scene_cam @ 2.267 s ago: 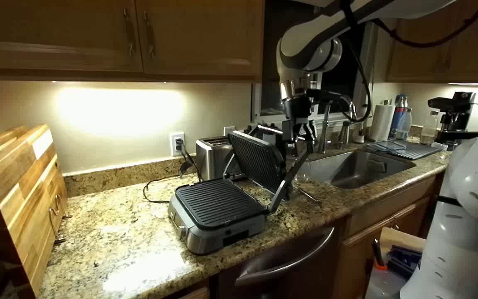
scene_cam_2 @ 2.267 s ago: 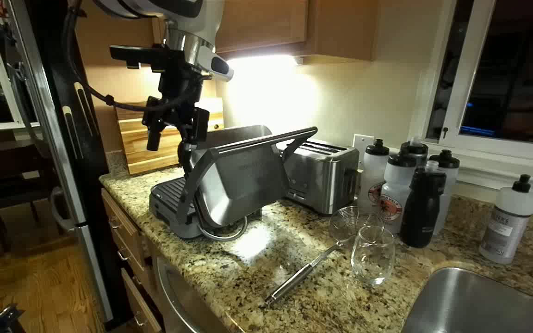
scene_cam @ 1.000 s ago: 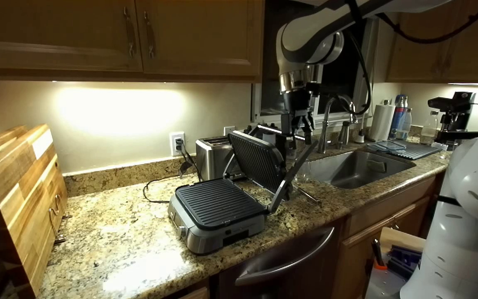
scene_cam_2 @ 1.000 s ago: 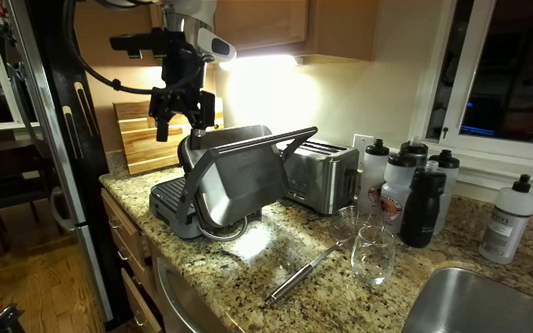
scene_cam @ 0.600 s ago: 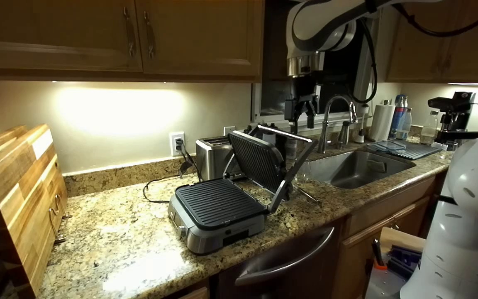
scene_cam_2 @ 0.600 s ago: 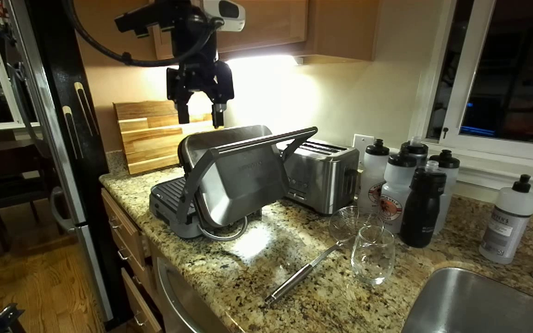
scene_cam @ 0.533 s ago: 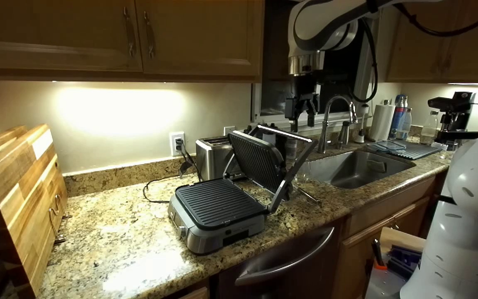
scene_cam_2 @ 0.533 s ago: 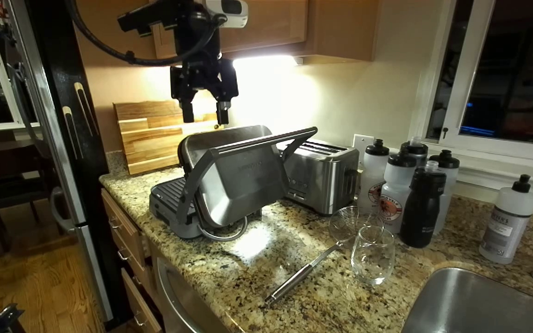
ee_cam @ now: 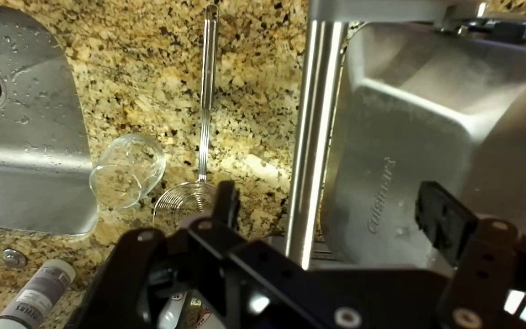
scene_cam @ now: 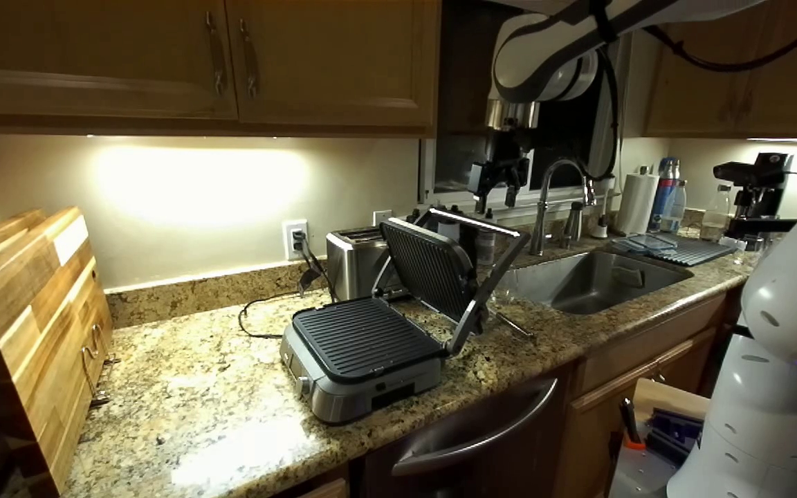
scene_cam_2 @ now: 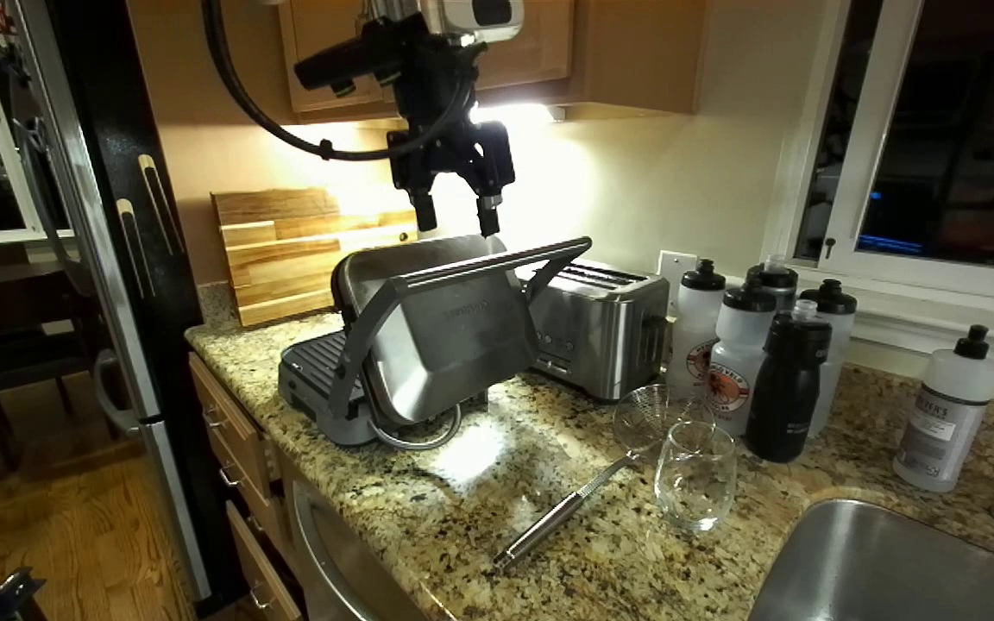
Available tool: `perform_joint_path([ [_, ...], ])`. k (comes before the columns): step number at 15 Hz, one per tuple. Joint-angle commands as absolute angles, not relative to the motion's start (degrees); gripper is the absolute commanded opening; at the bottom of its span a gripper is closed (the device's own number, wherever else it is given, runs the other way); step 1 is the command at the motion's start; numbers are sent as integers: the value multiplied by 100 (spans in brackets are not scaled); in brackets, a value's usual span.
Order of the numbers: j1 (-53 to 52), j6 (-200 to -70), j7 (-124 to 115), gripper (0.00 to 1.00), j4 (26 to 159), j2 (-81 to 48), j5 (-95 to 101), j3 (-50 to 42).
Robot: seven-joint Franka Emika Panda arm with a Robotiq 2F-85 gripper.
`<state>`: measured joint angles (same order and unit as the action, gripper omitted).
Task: Close the grill sandwich maker
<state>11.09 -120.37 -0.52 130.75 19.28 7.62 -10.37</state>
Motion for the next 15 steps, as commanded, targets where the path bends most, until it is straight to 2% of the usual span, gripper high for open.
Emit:
perform_joint_path([
  [1,1176,-12343,-194,100,12855,1467,760,-1061],
  [15,1114,-12268,-14,100,12319,575,504,-1082],
])
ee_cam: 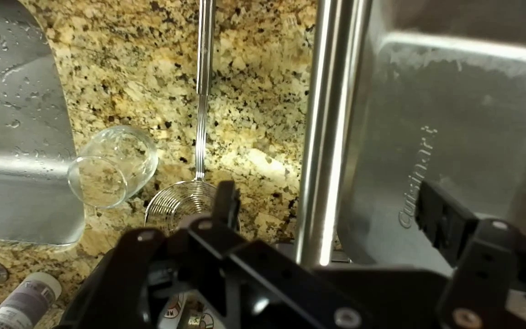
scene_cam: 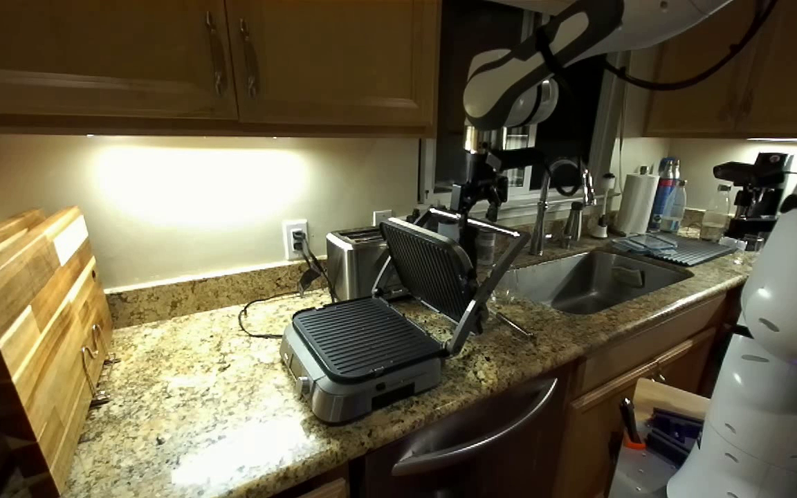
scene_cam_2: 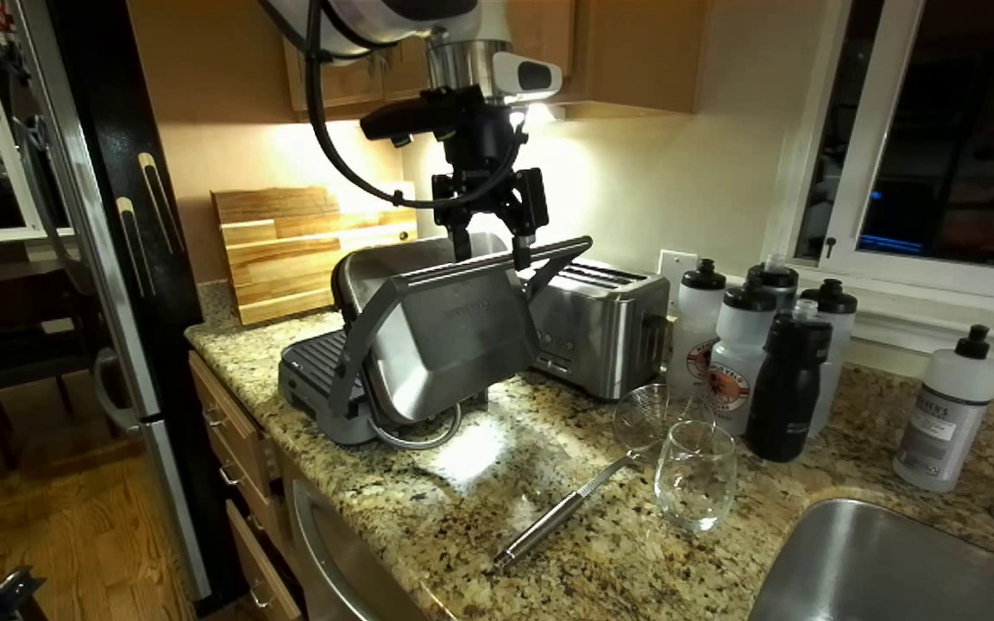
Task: Close the grill sandwich maker
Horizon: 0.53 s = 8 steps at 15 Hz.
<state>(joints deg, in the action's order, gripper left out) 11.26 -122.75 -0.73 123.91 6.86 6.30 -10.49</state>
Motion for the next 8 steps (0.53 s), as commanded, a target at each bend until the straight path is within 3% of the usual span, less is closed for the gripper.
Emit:
perform_joint_path([
  [1,1118,-12283,-12,97,12331,573,494,-1083],
  [2,1120,-12283,-20,74,12322,559,489,-1082],
  [4,1125,-12291,-25,70,12325,598,498,-1082],
  [8,1116,-12293,37,42,12301,647,408,-1087],
])
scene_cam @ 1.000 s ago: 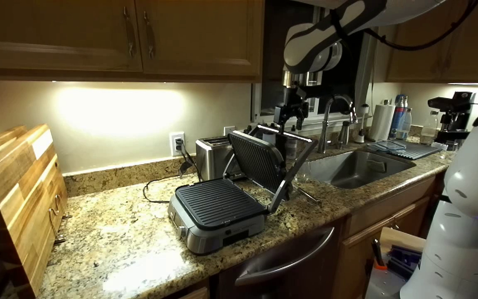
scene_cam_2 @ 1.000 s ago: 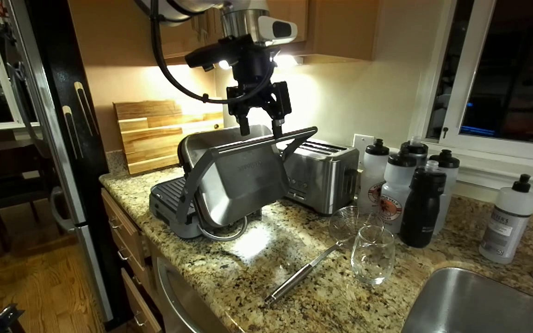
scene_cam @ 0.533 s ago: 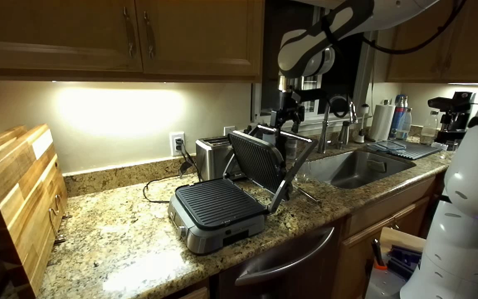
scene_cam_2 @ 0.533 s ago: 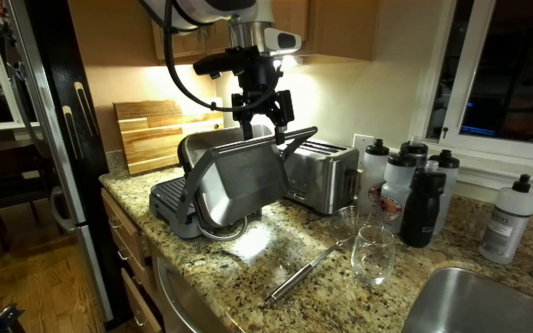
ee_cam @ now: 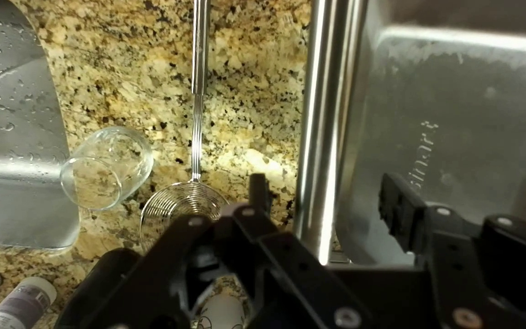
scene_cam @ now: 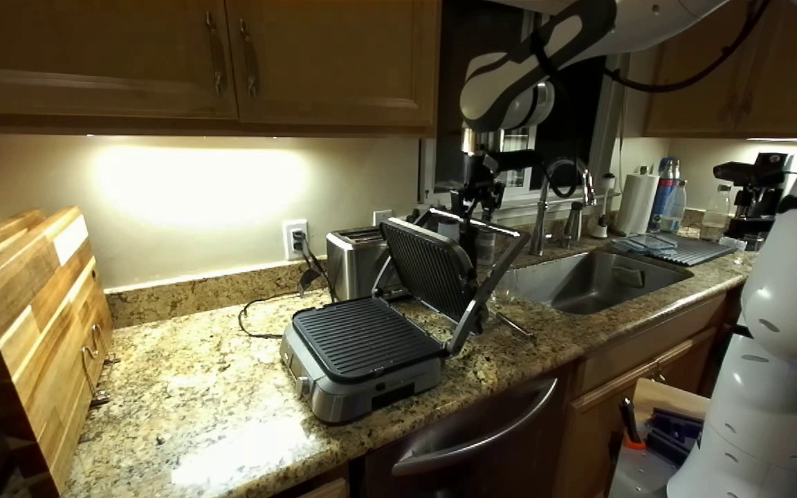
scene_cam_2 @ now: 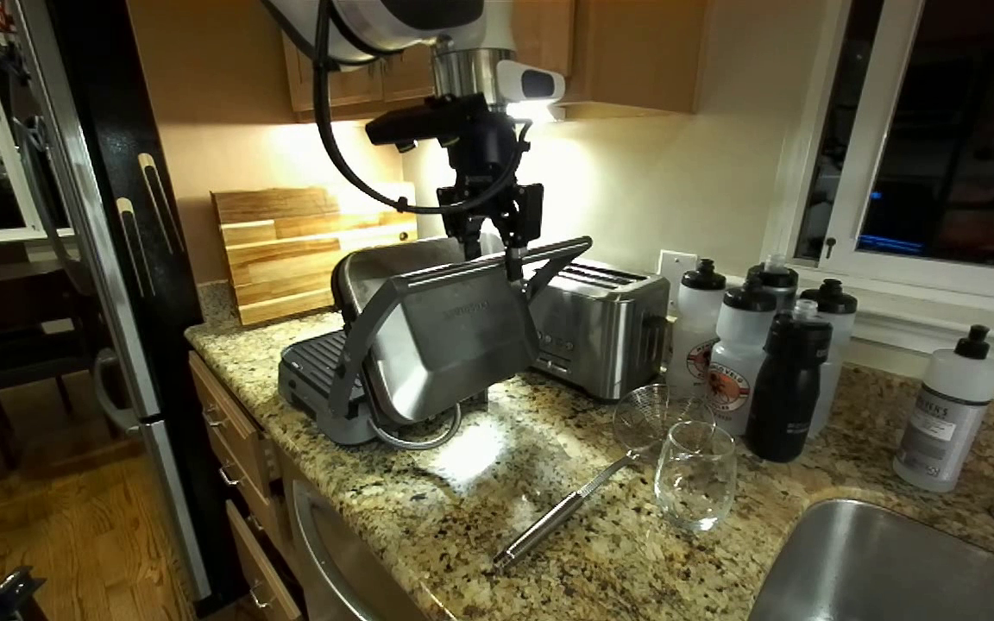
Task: Close the grill sandwich maker
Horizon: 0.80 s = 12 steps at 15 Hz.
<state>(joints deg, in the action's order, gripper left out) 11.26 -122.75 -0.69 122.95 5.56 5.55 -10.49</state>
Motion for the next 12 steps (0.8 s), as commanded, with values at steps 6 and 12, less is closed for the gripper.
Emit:
perform_joint_path([
  [6,1128,-12304,137,9,12373,649,258,-1140],
  [12,1075,-12251,56,11,12449,875,385,-1074],
])
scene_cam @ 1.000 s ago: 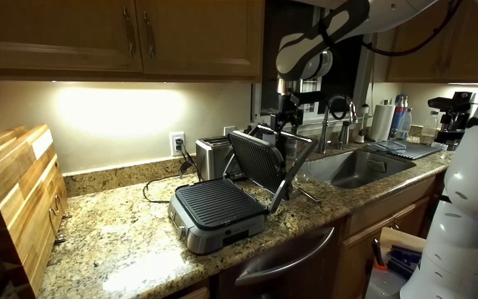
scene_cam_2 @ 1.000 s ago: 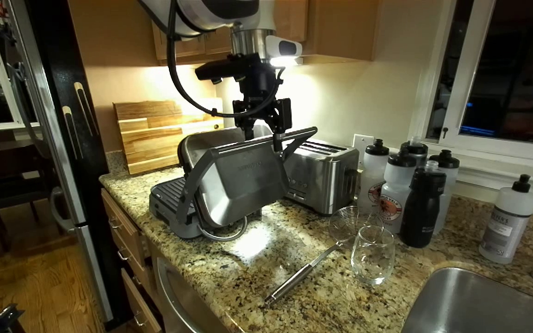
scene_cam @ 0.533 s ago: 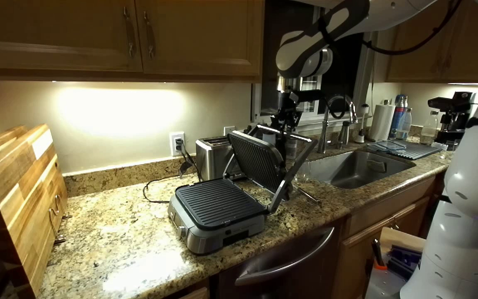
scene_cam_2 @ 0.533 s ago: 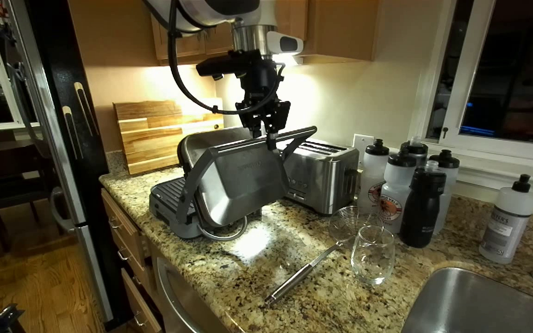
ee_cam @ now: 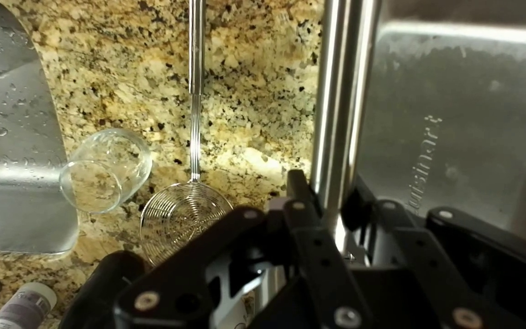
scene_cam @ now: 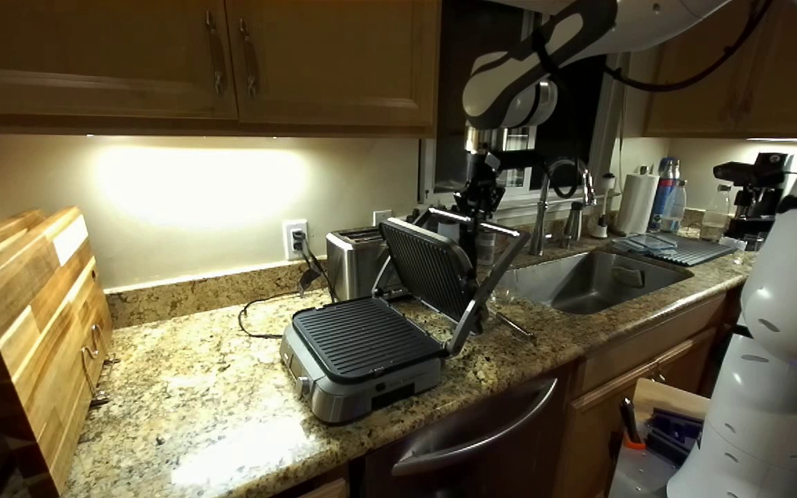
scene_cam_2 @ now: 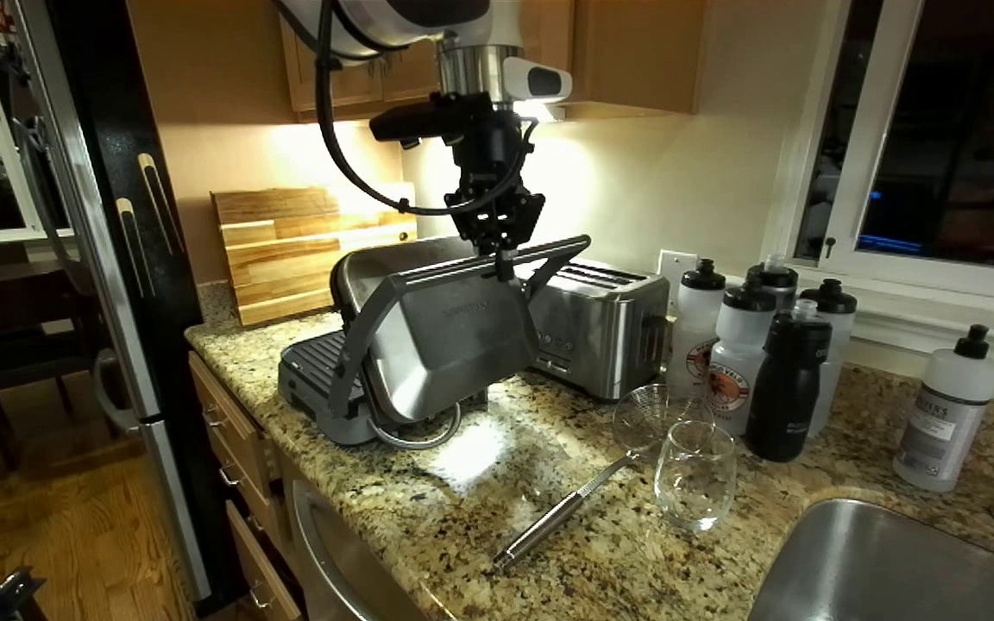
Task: Close the grill sandwich maker
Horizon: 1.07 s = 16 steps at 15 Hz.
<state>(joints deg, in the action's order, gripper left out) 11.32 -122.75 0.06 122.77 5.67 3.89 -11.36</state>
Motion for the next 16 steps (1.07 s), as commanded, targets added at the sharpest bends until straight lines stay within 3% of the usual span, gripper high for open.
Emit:
perform_joint_path([
  [1,1052,-12186,29,11,12442,934,425,-1036],
  [16,450,-12275,-512,12,12248,1020,43,-297],
])
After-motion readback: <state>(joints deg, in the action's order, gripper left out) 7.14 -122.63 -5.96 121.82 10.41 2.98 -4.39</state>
